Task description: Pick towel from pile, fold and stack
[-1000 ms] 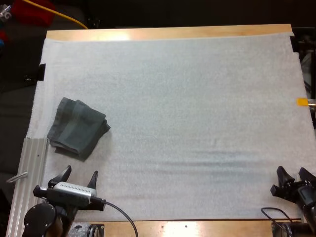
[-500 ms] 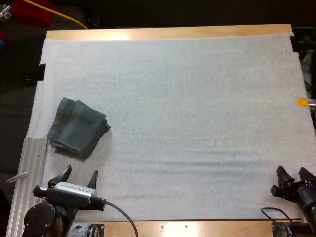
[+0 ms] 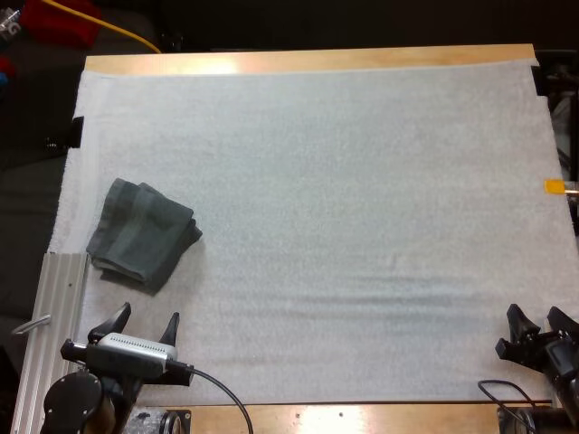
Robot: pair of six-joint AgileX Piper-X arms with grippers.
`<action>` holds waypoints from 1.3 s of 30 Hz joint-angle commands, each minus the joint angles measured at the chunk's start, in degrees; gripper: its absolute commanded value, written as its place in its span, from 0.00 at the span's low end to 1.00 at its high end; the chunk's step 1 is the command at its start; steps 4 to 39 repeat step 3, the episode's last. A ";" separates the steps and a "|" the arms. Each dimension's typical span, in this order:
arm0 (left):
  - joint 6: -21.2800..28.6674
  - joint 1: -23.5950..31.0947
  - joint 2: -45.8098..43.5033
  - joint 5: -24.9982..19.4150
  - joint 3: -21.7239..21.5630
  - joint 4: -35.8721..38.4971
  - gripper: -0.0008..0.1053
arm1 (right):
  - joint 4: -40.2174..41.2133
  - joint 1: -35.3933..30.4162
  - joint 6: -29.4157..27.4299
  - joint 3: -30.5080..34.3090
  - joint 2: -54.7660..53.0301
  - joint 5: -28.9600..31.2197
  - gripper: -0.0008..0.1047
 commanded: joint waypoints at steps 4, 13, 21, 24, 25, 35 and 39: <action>-0.13 -0.08 -7.95 -0.07 -0.18 -0.42 0.59 | -0.21 -0.03 -0.78 -0.30 -2.58 -0.02 0.57; -0.13 -0.08 -7.95 -0.07 -0.18 -0.42 0.59 | -0.21 -0.03 -0.78 -0.30 -2.58 -0.02 0.57; -0.13 -0.08 -7.95 -0.07 -0.18 -0.42 0.59 | -0.21 -0.03 -0.78 -0.30 -2.58 -0.02 0.57; -0.13 -0.08 -7.95 -0.07 -0.18 -0.42 0.59 | -0.21 -0.03 -0.78 -0.30 -2.58 -0.02 0.57; -0.13 -0.08 -7.95 -0.07 -0.18 -0.42 0.59 | -0.21 -0.03 -0.78 -0.30 -2.58 -0.02 0.57; -0.13 -0.08 -7.95 -0.07 -0.18 -0.42 0.59 | -0.21 -0.03 -0.78 -0.30 -2.58 -0.02 0.57; -0.13 -0.08 -7.95 -0.07 -0.18 -0.42 0.59 | -0.21 -0.03 -0.78 -0.30 -2.58 -0.02 0.57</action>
